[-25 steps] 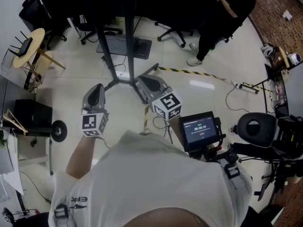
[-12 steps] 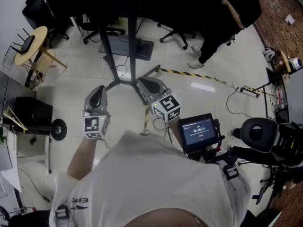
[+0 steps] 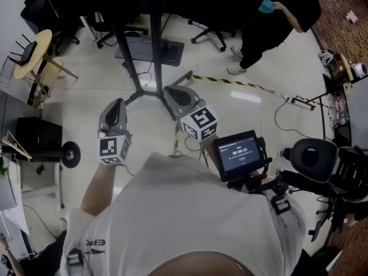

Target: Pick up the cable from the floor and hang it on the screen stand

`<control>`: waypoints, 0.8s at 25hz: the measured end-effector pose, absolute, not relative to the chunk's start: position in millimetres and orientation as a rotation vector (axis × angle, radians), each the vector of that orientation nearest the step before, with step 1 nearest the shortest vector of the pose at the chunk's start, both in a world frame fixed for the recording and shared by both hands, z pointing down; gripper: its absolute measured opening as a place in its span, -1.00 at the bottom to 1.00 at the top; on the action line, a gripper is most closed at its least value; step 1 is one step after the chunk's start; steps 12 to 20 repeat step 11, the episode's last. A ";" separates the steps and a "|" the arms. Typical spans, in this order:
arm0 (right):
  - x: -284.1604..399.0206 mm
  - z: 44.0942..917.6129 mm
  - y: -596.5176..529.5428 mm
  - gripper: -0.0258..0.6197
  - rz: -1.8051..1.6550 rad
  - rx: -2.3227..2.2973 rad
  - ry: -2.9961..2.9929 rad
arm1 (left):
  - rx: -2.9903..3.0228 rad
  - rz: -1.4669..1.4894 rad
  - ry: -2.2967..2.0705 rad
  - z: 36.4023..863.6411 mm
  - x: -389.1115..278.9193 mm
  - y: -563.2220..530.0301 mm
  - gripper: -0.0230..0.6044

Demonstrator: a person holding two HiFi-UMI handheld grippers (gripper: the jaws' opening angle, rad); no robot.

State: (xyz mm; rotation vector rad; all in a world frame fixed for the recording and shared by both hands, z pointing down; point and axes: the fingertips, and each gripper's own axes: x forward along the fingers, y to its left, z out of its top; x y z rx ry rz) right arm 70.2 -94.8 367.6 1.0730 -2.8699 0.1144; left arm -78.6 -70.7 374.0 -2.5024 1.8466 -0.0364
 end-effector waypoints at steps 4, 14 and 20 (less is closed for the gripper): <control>72.3 370.4 -95.3 -0.88 0.116 1.075 -2.868 | -2.503 -0.033 1.835 373.5 -74.7 -71.4 -0.92; 74.4 370.6 -96.1 -0.88 0.108 1.080 -2.867 | -2.514 -0.035 1.835 374.0 -72.9 -70.7 -0.92; 74.4 370.6 -96.1 -0.88 0.108 1.080 -2.867 | -2.514 -0.035 1.835 374.0 -72.9 -70.7 -0.92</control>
